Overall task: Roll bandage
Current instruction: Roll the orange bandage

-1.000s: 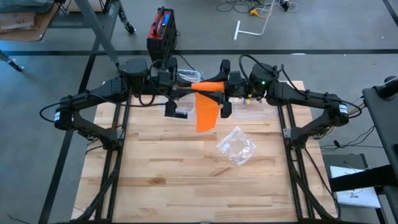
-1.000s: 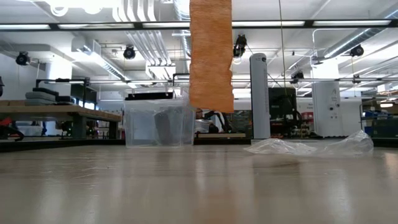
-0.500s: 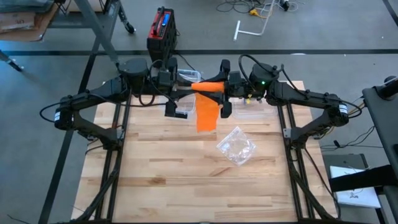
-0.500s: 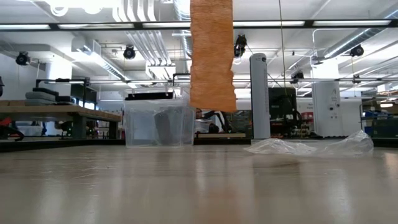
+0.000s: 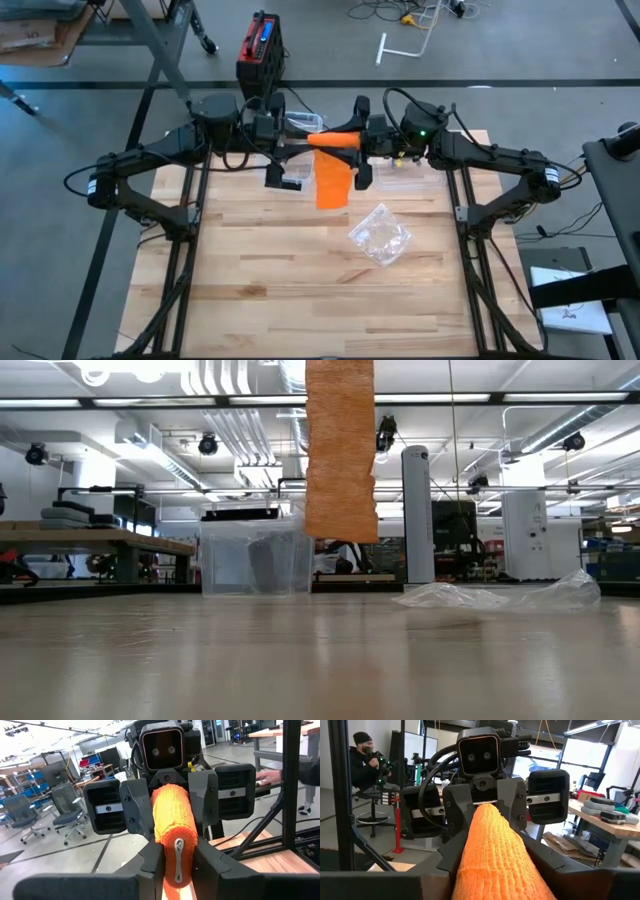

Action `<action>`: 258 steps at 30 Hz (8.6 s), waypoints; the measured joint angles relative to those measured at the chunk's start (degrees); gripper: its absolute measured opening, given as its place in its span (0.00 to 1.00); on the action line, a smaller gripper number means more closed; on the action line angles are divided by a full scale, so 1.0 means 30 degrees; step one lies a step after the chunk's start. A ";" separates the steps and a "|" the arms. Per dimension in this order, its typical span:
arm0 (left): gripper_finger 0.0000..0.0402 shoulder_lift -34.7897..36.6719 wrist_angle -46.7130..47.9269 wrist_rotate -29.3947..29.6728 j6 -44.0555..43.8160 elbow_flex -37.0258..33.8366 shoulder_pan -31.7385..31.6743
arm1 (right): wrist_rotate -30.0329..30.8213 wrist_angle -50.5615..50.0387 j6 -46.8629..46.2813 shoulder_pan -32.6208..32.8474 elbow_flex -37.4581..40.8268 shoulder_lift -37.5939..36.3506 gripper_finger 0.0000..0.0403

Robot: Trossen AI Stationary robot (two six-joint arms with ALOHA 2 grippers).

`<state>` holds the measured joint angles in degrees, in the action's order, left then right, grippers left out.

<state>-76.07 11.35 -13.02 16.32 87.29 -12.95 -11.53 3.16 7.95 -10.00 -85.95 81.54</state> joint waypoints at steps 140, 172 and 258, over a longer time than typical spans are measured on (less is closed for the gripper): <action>0.12 -0.0874 -0.2118 0.0153 0.8850 -0.0022 0.0226 | -0.0087 -0.1305 -1.1786 -0.0058 -0.0007 -0.1209 0.60; 0.12 -0.0689 -0.1573 0.2834 1.8562 -0.0036 0.1701 | -0.0293 -0.2201 -1.3815 -0.0036 0.0007 -0.1173 0.66; 0.15 -0.0765 -0.0888 0.3071 0.2924 -0.0015 0.1749 | -0.1588 -0.1453 -1.1142 -0.0067 -0.0007 -0.0889 0.42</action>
<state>-78.37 8.69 -3.80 25.09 87.24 -7.70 -16.29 -1.20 -25.48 -10.20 -85.97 78.87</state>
